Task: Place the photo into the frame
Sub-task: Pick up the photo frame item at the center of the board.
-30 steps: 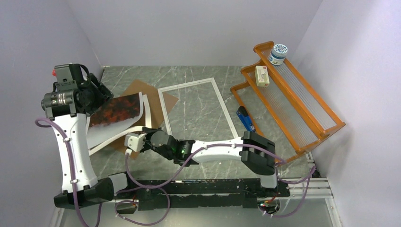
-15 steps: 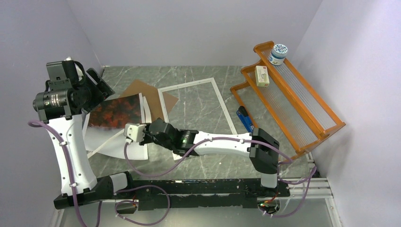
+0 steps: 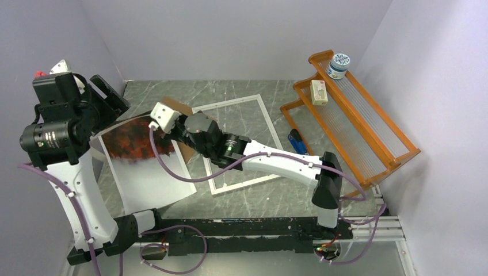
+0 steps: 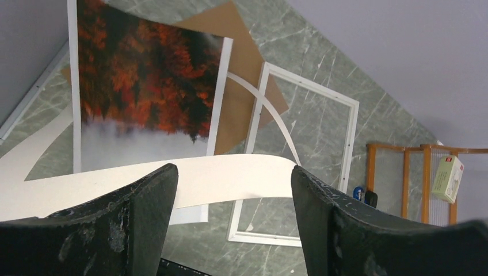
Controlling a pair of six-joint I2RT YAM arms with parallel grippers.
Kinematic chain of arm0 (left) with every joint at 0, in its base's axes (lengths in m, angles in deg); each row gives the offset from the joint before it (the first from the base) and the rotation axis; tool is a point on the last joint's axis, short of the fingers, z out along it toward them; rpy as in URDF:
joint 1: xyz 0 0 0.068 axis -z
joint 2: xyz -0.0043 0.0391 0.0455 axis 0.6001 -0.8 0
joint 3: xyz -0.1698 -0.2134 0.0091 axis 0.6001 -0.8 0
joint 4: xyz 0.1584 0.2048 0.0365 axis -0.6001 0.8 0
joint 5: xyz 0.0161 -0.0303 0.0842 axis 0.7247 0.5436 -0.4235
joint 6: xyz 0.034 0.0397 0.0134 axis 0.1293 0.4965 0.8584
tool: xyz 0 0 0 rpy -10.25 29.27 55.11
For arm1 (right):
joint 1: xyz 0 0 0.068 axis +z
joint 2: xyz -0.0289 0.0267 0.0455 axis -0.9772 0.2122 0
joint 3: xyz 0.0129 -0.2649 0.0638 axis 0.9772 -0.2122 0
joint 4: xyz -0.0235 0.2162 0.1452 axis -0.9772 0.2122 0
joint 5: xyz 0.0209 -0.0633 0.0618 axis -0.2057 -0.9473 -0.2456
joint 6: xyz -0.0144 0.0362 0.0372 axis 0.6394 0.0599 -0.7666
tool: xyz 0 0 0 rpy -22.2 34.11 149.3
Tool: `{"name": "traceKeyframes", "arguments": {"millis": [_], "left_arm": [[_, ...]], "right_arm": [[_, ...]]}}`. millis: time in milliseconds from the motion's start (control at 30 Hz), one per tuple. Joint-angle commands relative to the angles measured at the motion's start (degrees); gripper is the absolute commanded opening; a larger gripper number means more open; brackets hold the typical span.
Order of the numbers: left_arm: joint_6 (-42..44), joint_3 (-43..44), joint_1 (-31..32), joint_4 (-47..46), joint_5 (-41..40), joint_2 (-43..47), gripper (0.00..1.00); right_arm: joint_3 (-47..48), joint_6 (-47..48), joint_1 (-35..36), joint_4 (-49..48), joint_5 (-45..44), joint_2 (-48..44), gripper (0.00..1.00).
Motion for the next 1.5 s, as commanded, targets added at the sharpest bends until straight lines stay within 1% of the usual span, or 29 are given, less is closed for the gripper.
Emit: {"name": "traceKeyframes", "arguments": {"millis": [0, 100, 200, 300, 367, 533, 700, 833, 933, 1100, 1233, 1367, 1467], "left_arm": [[-0.5, 4.8, 0.1, 1.5, -3.4, 1.6, 0.77], [-1.0, 6.5, 0.1, 1.2, -5.2, 2.6, 0.77], [-1.0, 6.4, 0.1, -1.6, -4.4, 4.4, 0.78], [-0.1, 4.3, 0.1, -6.9, -1.8, 7.4, 0.79], [0.5, 1.8, 0.1, -11.7, 1.5, 9.9, 0.81], [1.1, -2.5, 0.1, -17.2, 5.9, 12.6, 0.85], [1.7, -4.5, 0.1, -19.2, 12.3, 12.1, 0.87], [1.6, -6.8, 0.1, -20.0, 16.5, 11.2, 0.87], [1.1, -9.2, 0.1, -20.3, 17.5, 11.0, 0.87], [0.9, -11.7, 0.0, -21.1, 18.8, 11.4, 0.87], [0.9, -12.7, 0.1, -21.7, 19.8, 11.6, 0.88], [0.3, -14.3, 0.1, -21.4, 22.2, 10.7, 0.90], [-0.7, -16.7, 0.1, -21.7, 24.0, 9.8, 0.90]], "right_arm": [[5.0, -3.7, 0.2, -1.9, -5.6, 2.1, 0.00], [8.8, -4.4, -0.5, -1.2, -7.3, 3.7, 0.00], [15.2, -5.8, -1.7, 3.4, -9.0, 7.0, 0.00], [20.5, -8.1, -3.6, 6.6, -10.7, 10.2, 0.00], [23.6, -9.5, -4.8, 7.8, -12.3, 11.9, 0.00], [26.6, -14.4, -8.0, 7.6, -15.6, 12.3, 0.00], [27.2, -18.0, -10.3, 6.4, -16.9, 10.8, 0.00], [27.2, -18.3, -11.2, 5.8, -17.0, 9.5, 0.00], [26.3, -18.5, -11.7, 4.4, -17.0, 8.2, 0.00], [27.7, -18.1, -12.3, 3.6, -17.7, 7.3, 0.00], [27.8, -19.1, -13.0, 6.0, -17.2, 6.2, 0.00], [23.7, -22.3, -13.8, 10.4, -15.3, 2.6, 0.00], [17.3, -27.9, -15.3, 13.4, -13.6, -2.9, 0.00]]}}
